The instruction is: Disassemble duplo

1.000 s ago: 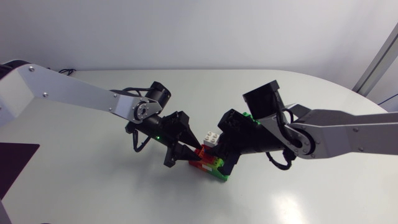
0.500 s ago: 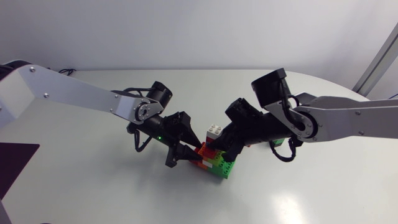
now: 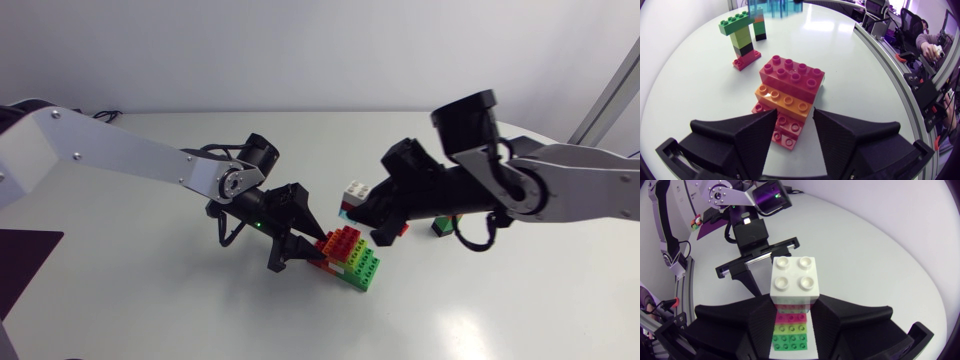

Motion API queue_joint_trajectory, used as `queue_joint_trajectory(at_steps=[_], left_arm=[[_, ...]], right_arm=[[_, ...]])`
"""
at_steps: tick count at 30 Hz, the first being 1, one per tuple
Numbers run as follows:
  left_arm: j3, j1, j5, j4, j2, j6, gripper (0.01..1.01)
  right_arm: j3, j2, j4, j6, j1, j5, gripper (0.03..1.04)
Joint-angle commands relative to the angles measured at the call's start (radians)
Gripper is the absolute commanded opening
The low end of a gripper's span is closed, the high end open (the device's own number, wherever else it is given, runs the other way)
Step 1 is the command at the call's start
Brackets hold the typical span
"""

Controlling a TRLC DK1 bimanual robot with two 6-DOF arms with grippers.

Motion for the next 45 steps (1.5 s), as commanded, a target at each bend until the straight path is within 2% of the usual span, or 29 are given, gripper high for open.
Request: queue_joint_trajectory(at_steps=[1, 5, 8, 12, 16, 25, 35, 36, 37, 39, 40, 42, 45], left_arm=[[-0.029, 0.009, -0.004, 0.002, -0.011, -0.023, 0.528], [-0.019, 0.021, -0.003, -0.001, -0.031, -0.032, 0.53], [-0.005, 0.021, -0.003, -0.001, -0.038, -0.044, 0.548], [0.001, 0.014, -0.003, -0.001, -0.054, -0.067, 0.559], [0.004, 0.012, -0.003, 0.0, -0.065, -0.086, 0.641], [0.018, 0.006, -0.003, 0.0, -0.049, -0.092, 0.643], [0.029, 0.012, -0.003, 0.0, -0.022, -0.089, 0.643], [0.029, 0.014, -0.003, 0.0, -0.023, -0.087, 0.643], [0.029, 0.015, -0.003, 0.0, -0.023, -0.087, 0.643], [0.027, 0.02, -0.003, 0.0, -0.022, -0.084, 0.643], [0.026, 0.021, -0.003, 0.0, -0.022, -0.084, 0.643], [0.024, 0.025, -0.003, 0.0, -0.02, -0.08, 0.643], [0.024, 0.028, -0.003, 0.0, -0.014, -0.075, 0.643]], right_arm=[[-0.08, -0.09, -0.034, -0.061, -0.07, 0.01, 0.25], [-0.197, -0.182, -0.055, -0.15, -0.159, 0.011, 0.25], [-0.278, -0.212, -0.04, -0.196, -0.18, 0.045, 0.25], [-0.367, -0.208, 0.022, -0.217, -0.205, 0.062, 0.25], [-0.433, -0.172, 0.115, -0.222, -0.205, 0.103, 0.25], [-0.469, -0.004, 0.296, -0.234, -0.193, 0.149, 0.26], [-0.45, 0.121, 0.368, -0.24, -0.209, 0.154, 0.28], [-0.45, 0.121, 0.368, -0.242, -0.211, 0.152, 0.32], [-0.452, 0.114, 0.367, -0.242, -0.212, 0.152, 0.45], [-0.45, 0.078, 0.339, -0.24, -0.22, 0.151, 0.8], [-0.45, 0.049, 0.316, -0.24, -0.223, 0.151, 0.9], [-0.444, -0.034, 0.262, -0.24, -0.226, 0.151, 0.96], [-0.412, -0.136, 0.163, -0.239, -0.228, 0.151, 0.96]])
